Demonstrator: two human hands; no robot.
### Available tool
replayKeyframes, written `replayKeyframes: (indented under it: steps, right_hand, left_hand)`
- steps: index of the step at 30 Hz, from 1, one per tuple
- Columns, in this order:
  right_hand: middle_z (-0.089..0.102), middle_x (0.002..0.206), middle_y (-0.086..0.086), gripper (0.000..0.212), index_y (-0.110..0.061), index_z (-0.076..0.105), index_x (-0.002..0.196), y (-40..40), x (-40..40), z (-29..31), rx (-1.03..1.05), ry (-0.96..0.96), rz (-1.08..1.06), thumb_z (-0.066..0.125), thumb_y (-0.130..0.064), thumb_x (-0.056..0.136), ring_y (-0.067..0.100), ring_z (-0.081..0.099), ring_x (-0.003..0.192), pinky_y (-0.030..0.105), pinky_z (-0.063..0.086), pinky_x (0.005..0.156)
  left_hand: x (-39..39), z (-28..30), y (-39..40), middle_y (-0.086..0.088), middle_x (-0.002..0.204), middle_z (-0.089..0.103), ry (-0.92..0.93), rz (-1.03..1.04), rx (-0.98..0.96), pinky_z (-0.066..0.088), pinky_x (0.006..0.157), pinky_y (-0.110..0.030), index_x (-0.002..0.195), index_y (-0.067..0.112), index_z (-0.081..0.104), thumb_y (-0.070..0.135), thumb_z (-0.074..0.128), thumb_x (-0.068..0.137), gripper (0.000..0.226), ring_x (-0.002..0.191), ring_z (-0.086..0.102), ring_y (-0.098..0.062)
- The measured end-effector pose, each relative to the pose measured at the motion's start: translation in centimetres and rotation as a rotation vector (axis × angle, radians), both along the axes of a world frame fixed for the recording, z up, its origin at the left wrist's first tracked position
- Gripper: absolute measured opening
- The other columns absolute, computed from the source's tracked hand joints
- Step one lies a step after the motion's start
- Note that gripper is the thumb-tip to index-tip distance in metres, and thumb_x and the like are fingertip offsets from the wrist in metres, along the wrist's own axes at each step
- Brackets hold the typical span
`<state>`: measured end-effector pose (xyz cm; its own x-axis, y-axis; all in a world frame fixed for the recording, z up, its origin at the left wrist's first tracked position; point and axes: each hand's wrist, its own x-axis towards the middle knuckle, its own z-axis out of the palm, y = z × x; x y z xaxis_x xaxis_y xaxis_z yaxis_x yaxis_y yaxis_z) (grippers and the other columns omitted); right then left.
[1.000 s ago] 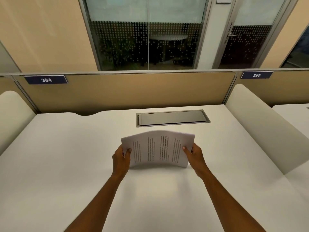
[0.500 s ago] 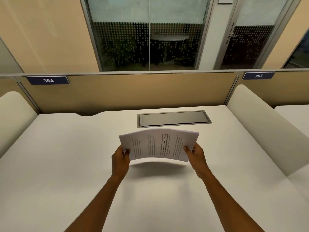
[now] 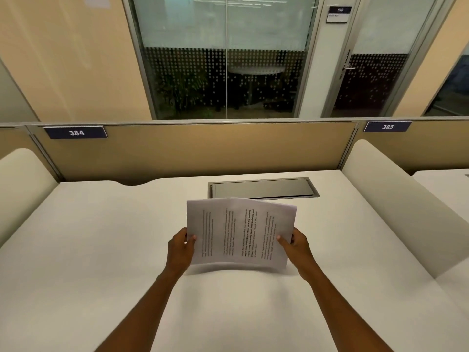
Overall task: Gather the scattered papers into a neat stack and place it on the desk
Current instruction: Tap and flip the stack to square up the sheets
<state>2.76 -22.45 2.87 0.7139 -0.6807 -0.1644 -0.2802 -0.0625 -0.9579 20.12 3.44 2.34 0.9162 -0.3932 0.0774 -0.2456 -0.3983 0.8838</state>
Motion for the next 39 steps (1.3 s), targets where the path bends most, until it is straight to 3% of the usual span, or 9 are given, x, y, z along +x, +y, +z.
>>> replayKeyframes:
  steps: [5, 12, 15, 19, 23, 27, 30, 35, 39]
  right_hand:
    - [0.068, 0.115, 0.011, 0.029, -0.015, 0.058, 0.118, -1.6, -0.3, 1.4, 0.139, -0.093, 0.064, 0.064, -0.012, 0.090, 0.028, 0.067, 0.103, 0.051, 0.057, 0.088]
    - [0.064, 0.115, 0.022, 0.033, -0.005, 0.056, 0.120, -3.0, -1.8, 2.4, 0.341, -0.154, 0.107, 0.064, -0.009, 0.088, 0.039, 0.064, 0.105, 0.047, 0.059, 0.082]
    - [0.064, 0.115, 0.023, 0.032, -0.002, 0.058, 0.114, -2.9, -2.7, 2.1, 0.340, -0.080, 0.170, 0.069, -0.012, 0.086, 0.037, 0.067, 0.101, 0.044, 0.060, 0.080]
    - [0.069, 0.114, 0.015, 0.039, -0.007, 0.060, 0.117, -2.4, -3.6, 1.7, 0.286, 0.047, 0.328, 0.074, -0.020, 0.083, 0.032, 0.070, 0.099, 0.045, 0.060, 0.080]
    - [0.071, 0.116, 0.005, 0.034, -0.013, 0.064, 0.120, -1.4, -3.8, 1.4, 0.255, 0.120, 0.442, 0.067, -0.027, 0.089, 0.025, 0.068, 0.103, 0.036, 0.058, 0.081]
    - [0.072, 0.117, 0.003, 0.033, -0.013, 0.065, 0.119, -1.3, -4.3, 0.8, 0.218, 0.097, 0.418, 0.064, -0.030, 0.091, 0.022, 0.067, 0.105, 0.033, 0.056, 0.084]
    - [0.071, 0.117, 0.002, 0.041, -0.014, 0.064, 0.120, -1.6, -4.6, 0.6, 0.193, 0.073, 0.376, 0.064, -0.037, 0.086, 0.024, 0.066, 0.110, 0.032, 0.055, 0.085]
    - [0.071, 0.116, 0.002, 0.030, -0.015, 0.062, 0.119, -1.9, -4.8, 0.8, 0.194, 0.044, 0.350, 0.061, -0.029, 0.094, 0.019, 0.067, 0.105, 0.027, 0.054, 0.078]
    - [0.071, 0.117, 0.002, 0.032, -0.015, 0.061, 0.121, -1.9, -4.8, 0.7, 0.204, 0.026, 0.346, 0.060, -0.031, 0.093, 0.022, 0.067, 0.106, 0.030, 0.055, 0.078]
  left_hand:
    - [3.4, 3.9, -0.5, -0.009, 0.097, 0.070, -0.044, -0.151, 0.083, 0.061, 0.071, -0.043, 0.103, 0.006, 0.061, 0.037, 0.046, 0.087, 0.037, 0.082, 0.070, -0.027]
    - [7.8, 9.2, -2.6, -0.015, 0.092, 0.067, -0.142, -0.335, 0.300, 0.052, 0.077, -0.044, 0.092, 0.002, 0.062, 0.014, 0.052, 0.093, 0.016, 0.085, 0.064, -0.032]
    - [8.7, 11.0, -3.3, -0.011, 0.082, 0.058, -0.132, -0.434, 0.367, 0.043, 0.069, -0.038, 0.080, 0.002, 0.055, 0.011, 0.054, 0.090, 0.014, 0.075, 0.053, -0.028]
    - [9.4, 12.1, -4.2, -0.006, 0.085, 0.057, -0.138, -0.564, 0.476, 0.041, 0.071, -0.033, 0.084, 0.008, 0.059, 0.010, 0.054, 0.091, 0.010, 0.076, 0.050, -0.019]
    - [8.7, 11.9, -5.1, -0.005, 0.087, 0.058, -0.133, -0.634, 0.536, 0.042, 0.069, -0.031, 0.086, 0.014, 0.062, 0.010, 0.054, 0.092, 0.011, 0.076, 0.051, -0.018]
    - [8.2, 11.0, -5.8, -0.006, 0.087, 0.057, -0.131, -0.607, 0.580, 0.040, 0.068, -0.032, 0.077, 0.014, 0.054, 0.013, 0.053, 0.093, 0.016, 0.078, 0.052, -0.022]
    - [8.1, 10.3, -6.1, -0.009, 0.093, 0.060, -0.128, -0.582, 0.573, 0.045, 0.073, -0.038, 0.080, 0.013, 0.057, 0.017, 0.054, 0.094, 0.014, 0.082, 0.054, -0.025]
    - [7.5, 10.3, -6.9, -0.009, 0.102, 0.061, -0.159, -0.435, 0.465, 0.041, 0.075, -0.031, 0.091, 0.011, 0.061, 0.017, 0.063, 0.090, 0.006, 0.090, 0.054, -0.024]
    - [6.4, 8.9, -7.1, -0.013, 0.117, 0.062, -0.119, -0.206, 0.328, 0.046, 0.085, -0.035, 0.116, 0.008, 0.057, 0.017, 0.071, 0.084, 0.036, 0.105, 0.058, -0.029]
